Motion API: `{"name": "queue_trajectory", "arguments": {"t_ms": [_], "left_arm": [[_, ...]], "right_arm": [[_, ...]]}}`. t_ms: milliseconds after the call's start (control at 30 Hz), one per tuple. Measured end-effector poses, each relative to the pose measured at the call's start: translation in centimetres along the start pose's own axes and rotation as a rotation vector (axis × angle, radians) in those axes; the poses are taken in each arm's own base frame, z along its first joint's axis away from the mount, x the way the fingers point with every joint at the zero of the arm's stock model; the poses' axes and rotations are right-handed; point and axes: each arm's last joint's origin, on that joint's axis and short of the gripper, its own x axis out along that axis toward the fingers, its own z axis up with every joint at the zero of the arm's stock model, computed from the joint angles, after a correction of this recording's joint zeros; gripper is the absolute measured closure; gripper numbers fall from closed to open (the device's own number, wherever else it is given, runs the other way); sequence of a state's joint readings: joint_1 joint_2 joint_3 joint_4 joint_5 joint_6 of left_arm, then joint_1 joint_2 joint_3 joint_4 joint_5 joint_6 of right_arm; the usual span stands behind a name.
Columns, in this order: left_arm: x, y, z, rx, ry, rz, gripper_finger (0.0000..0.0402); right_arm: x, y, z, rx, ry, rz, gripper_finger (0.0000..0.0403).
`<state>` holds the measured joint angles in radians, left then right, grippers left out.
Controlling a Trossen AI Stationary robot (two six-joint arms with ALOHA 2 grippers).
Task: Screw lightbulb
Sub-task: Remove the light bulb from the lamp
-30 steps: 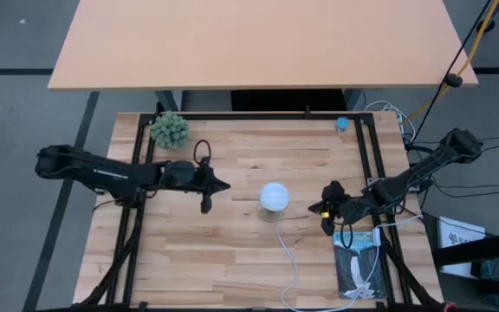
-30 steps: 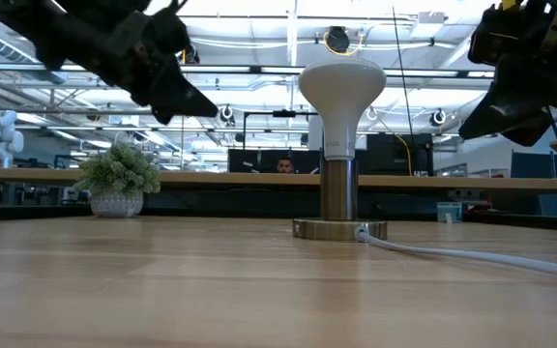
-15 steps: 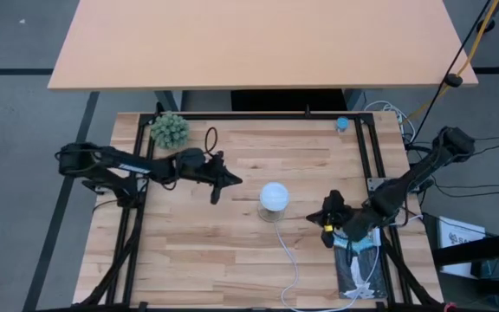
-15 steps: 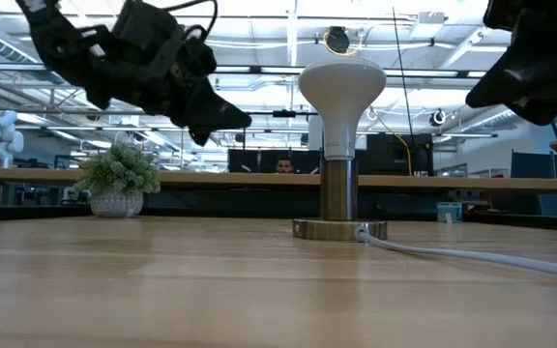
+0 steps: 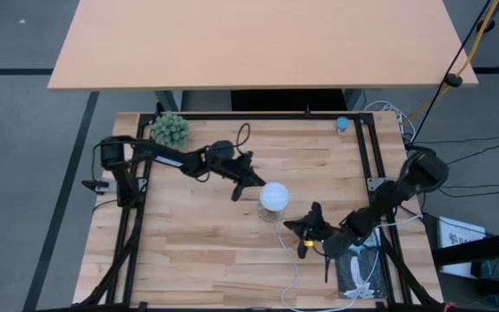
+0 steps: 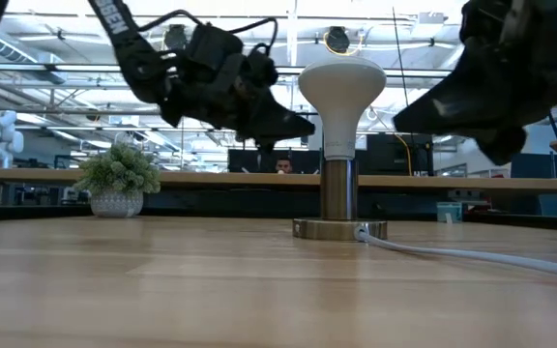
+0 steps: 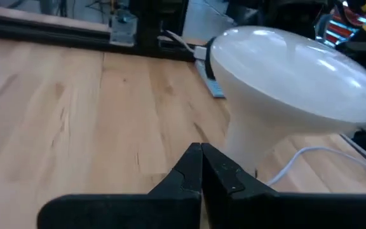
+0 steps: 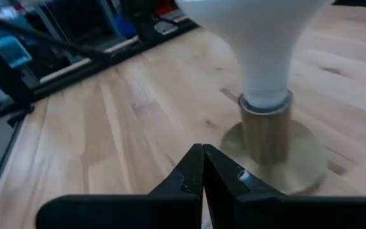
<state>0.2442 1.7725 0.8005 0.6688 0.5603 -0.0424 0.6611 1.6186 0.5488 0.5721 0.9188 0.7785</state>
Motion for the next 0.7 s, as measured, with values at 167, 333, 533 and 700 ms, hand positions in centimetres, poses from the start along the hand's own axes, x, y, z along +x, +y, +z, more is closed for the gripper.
{"name": "queue_trajectory", "arguments": {"t_ms": [167, 333, 533, 700], "left_arm": [[1.5, 0.3, -0.1, 0.02, 0.011, -0.064, 0.0402], [2.0, -0.2, -0.3, 0.024, 0.019, -0.086, 0.0402], [2.6, -1.6, -0.4, 0.04, 0.028, -0.137, 0.0402], [2.8, -1.9, -0.5, 0.059, 0.031, -0.142, 0.0402]], "right_arm": [[1.6, 0.2, -0.5, 0.002, -0.064, 0.018, 0.0403], [2.9, -0.5, -0.4, -0.03, -0.091, -0.026, 0.0403], [3.8, -1.2, 0.4, -0.059, -0.103, -0.06, 0.0403], [4.3, -1.8, 0.5, -0.085, -0.094, -0.093, 0.0403]]}}
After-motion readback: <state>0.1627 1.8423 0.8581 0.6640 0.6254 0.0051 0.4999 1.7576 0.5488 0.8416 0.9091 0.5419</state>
